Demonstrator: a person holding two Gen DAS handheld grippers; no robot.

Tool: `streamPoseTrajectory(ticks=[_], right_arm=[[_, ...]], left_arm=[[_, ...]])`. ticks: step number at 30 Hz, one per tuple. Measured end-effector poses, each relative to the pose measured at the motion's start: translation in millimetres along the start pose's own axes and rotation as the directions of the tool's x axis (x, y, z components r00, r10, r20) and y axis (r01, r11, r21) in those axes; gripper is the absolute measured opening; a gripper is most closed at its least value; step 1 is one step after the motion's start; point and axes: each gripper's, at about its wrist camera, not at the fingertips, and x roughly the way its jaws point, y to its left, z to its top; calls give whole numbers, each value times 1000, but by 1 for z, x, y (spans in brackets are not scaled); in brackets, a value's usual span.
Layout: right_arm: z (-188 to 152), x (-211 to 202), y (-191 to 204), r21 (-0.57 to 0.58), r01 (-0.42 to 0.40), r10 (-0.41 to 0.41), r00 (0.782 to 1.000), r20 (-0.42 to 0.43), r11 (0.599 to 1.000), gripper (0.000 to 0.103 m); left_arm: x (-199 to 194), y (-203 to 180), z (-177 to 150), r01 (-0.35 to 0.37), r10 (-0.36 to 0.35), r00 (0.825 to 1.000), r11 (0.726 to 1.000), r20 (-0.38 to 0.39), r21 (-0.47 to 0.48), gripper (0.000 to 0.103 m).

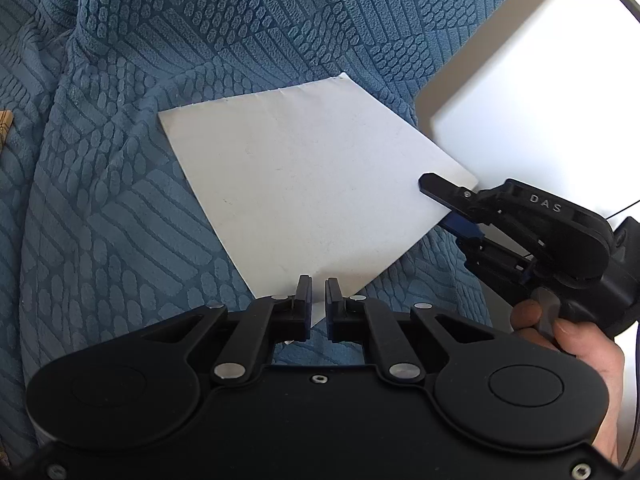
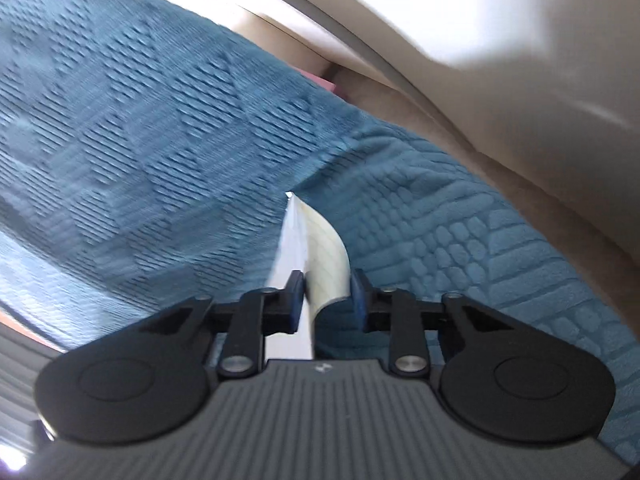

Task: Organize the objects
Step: 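Lift the white sheet off the seat with both grippers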

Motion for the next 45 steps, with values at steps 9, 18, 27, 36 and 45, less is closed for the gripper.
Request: streamPoseTrajectory(ticks=[9,18,27,36,45], right_arm=[[-1,1,14,7,-98,98,995,-10,995,17],[-1,-7,21,76,-201,203,979,-17,977,17],[-6,-23,37,56,-223,224,974,-24,973,16],[-16,-40,52,3,-162,162,986,-22,987,16],[-23,-63,89,-63,-137,137,991,-7,989,16]], left_arm=[[-12,-34,-4,-68,55,995,983,82,173,59],[0,-62,-19,-276,229,957,909,178,314,68],[5,-62,-40,-458,382,888,788,256,411,52],[-23,-67,-56,-480,371,876,735,308,478,17],[-74,-71,-63,-475,339,874,748,348,464,10]])
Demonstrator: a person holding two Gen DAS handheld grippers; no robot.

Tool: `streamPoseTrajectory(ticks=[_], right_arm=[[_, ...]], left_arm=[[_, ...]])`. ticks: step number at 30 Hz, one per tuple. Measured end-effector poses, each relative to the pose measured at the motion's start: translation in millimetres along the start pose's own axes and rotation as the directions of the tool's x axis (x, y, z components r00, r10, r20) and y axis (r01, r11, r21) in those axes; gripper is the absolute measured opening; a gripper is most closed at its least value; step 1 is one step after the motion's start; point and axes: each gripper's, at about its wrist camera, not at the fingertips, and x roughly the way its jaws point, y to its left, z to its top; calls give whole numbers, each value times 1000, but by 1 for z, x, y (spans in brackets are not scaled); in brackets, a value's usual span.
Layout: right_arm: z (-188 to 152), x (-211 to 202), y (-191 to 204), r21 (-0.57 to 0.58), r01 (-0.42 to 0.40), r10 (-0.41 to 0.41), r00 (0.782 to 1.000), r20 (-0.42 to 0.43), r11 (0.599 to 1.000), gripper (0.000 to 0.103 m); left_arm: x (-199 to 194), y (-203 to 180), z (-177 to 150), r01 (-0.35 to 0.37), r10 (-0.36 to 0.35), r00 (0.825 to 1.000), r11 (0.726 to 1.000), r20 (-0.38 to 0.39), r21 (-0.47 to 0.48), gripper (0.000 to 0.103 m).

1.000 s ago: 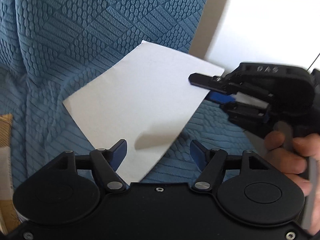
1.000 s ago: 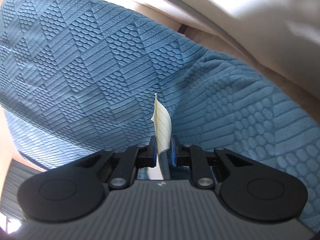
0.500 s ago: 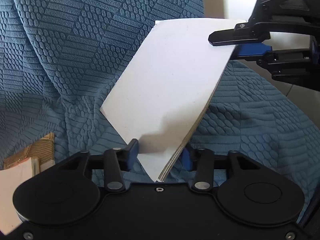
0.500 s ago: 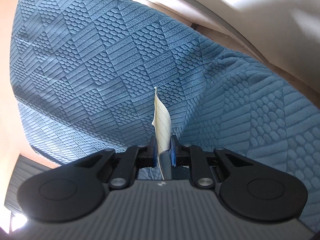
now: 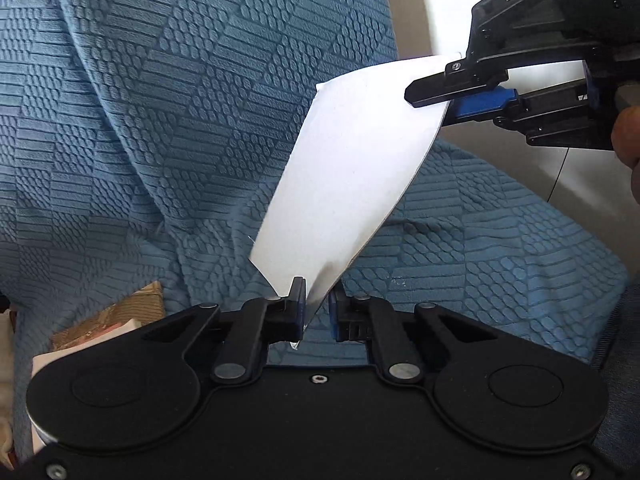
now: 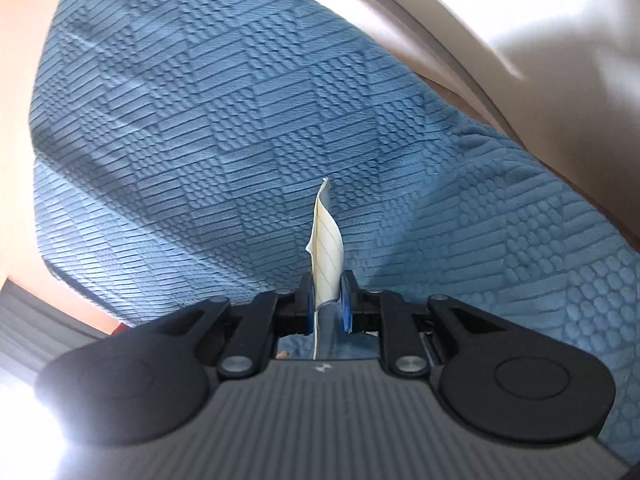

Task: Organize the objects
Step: 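Lift the white sheet off the seat with both grippers, then carry the held sheet over the book stack with both grippers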

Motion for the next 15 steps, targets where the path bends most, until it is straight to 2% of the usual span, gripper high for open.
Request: streamPoseTrajectory(ticks=[5,15], right_arm=[[-4,-11,29,-48,-2,2,1000,3,999,16],[-17,-28,90,-106,-27,25,1000,-18,994,16]], left_arm=[[-32,12,0,16,-15,1000,999,25,-41,9],[-99,46,-1,-6,14,997,994,72,-112,8]])
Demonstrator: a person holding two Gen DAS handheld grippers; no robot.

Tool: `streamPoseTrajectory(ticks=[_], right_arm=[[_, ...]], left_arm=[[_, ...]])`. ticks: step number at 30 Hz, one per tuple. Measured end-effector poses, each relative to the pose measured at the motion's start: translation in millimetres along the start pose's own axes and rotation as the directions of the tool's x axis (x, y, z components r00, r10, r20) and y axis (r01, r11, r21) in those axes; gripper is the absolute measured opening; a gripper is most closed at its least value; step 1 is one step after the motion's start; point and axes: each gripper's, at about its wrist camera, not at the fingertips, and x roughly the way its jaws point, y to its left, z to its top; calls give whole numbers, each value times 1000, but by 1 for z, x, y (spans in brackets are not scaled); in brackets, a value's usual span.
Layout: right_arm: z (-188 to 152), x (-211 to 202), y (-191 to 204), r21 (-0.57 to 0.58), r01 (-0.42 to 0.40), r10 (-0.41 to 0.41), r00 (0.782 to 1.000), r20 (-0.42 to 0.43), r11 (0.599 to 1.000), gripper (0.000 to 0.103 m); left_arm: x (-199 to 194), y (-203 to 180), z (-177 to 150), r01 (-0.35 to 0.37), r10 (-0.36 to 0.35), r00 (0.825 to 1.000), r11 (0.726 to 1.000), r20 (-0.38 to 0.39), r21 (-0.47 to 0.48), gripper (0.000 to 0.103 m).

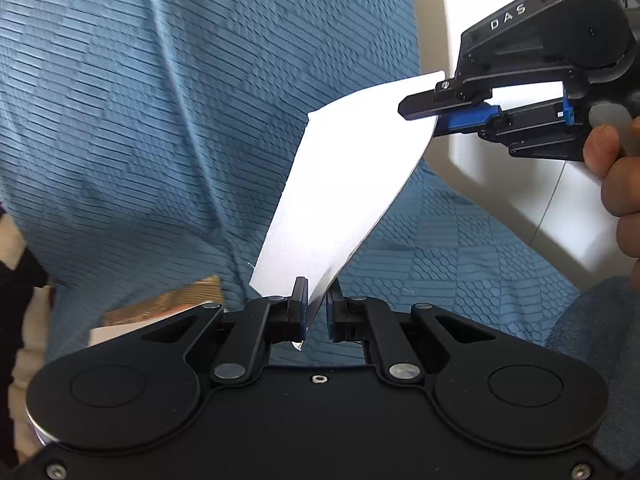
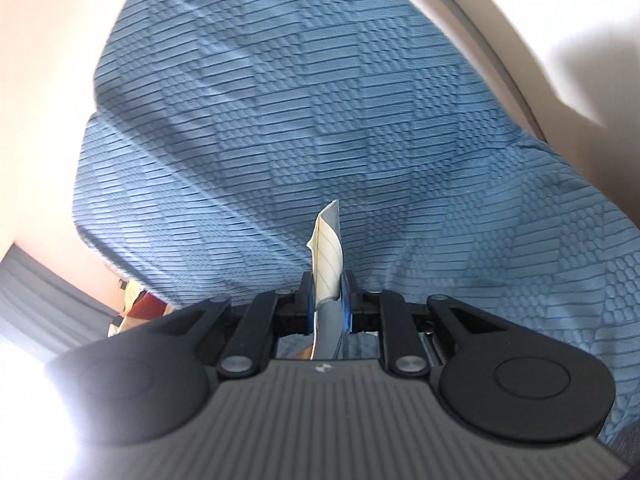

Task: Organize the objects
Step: 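Carry the held sheet over the book stack with both grippers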

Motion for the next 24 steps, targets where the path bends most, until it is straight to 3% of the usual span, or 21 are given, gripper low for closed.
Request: streamPoseTrajectory(ticks=[14,18,24], right_arm=[[10,14,101,-52,-103,99,993,-71,993,16],[10,28,120,-54,-147,139,983,-121,988,16],[-7,56,143,-102,-174,151,967,-205,979,16]], left_arm=[[-76,72,11,-78,83,991,995,103,-59,8],[-95,90,3,-111,119,985,991,125,-70,8],[-114,106,-21,-143,156,983,982,98,-121,8]])
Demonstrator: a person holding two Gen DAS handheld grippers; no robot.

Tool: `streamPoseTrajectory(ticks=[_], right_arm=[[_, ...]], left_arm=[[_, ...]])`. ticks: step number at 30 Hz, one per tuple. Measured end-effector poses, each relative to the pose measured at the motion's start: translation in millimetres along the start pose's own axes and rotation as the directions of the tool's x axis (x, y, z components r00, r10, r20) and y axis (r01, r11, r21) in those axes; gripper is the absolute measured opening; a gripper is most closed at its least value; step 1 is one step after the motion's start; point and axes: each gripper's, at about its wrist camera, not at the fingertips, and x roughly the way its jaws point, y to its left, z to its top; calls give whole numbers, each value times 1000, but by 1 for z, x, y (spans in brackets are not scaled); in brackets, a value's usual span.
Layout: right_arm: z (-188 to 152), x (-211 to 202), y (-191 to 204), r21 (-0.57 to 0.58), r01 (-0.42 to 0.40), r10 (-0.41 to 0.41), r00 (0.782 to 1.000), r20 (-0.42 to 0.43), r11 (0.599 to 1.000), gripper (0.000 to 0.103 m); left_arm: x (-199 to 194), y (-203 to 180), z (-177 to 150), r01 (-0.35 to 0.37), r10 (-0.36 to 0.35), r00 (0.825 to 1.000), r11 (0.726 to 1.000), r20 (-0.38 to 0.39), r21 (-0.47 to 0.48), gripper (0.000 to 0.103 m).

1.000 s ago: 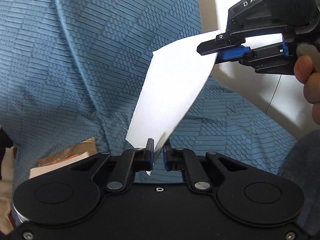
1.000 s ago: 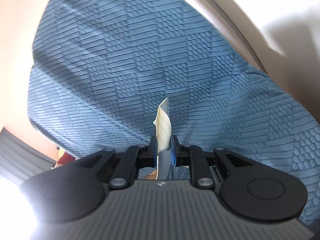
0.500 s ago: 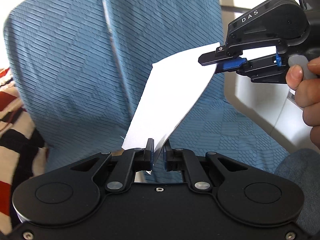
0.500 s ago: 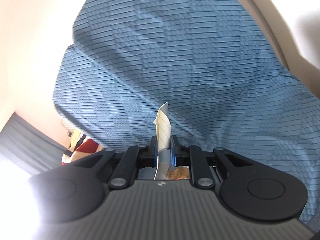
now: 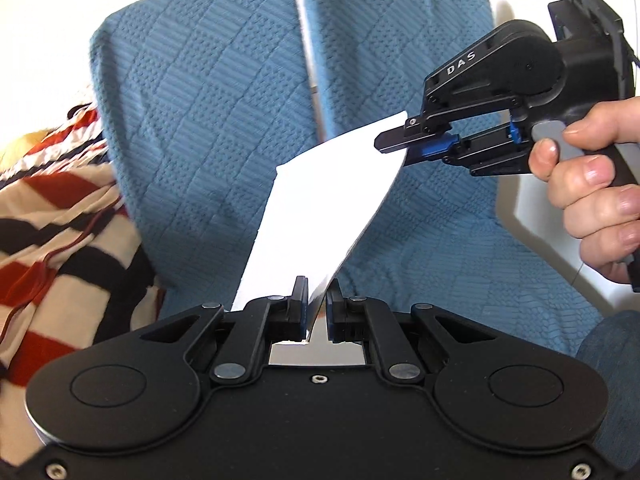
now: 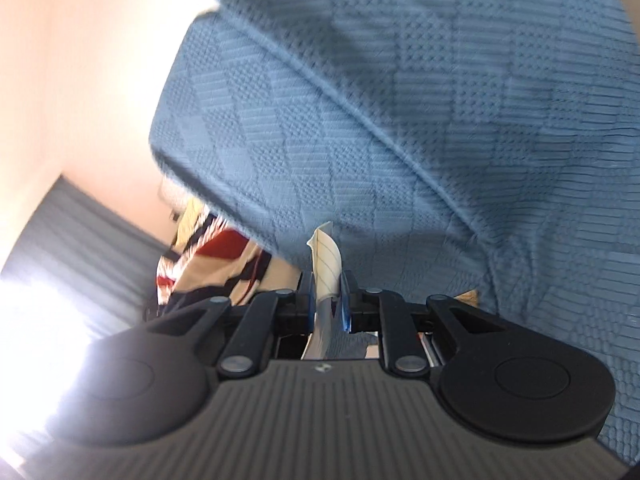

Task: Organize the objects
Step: 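Carry the held sheet over the book stack with both grippers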

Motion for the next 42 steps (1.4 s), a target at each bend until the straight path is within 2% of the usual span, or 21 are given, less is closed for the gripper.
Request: streamPoseTrajectory(ticks=[9,13,19,27,37,42], right_arm=[[-25,57,-4,-65,47,-54,991,-124,997,16],[-30,81,-16,-38,47,-54,981,-188,998,16],[-37,112,-27,-104,84,-109,958,-264,991,16],[-34,135,-45,-153,116,-158,942,-295,981,14],[-40,157,-78,-207,180,-242,910,-338,962,8],[-43,164,-85,-224,174,-244,907,-343,959,5]], left_arm=[[8,16,-30,-10,8,997,1000,-80,-28,6],[20,17,-38,-31,27,993,999,-118,-28,6],[31,19,-43,2,-15,986,997,-168,-78,5],[53,15,-48,23,-54,973,990,-226,-138,4],[88,1,-70,64,-144,940,965,-310,-253,4],[97,-2,-79,60,-154,931,959,-331,-279,4]])
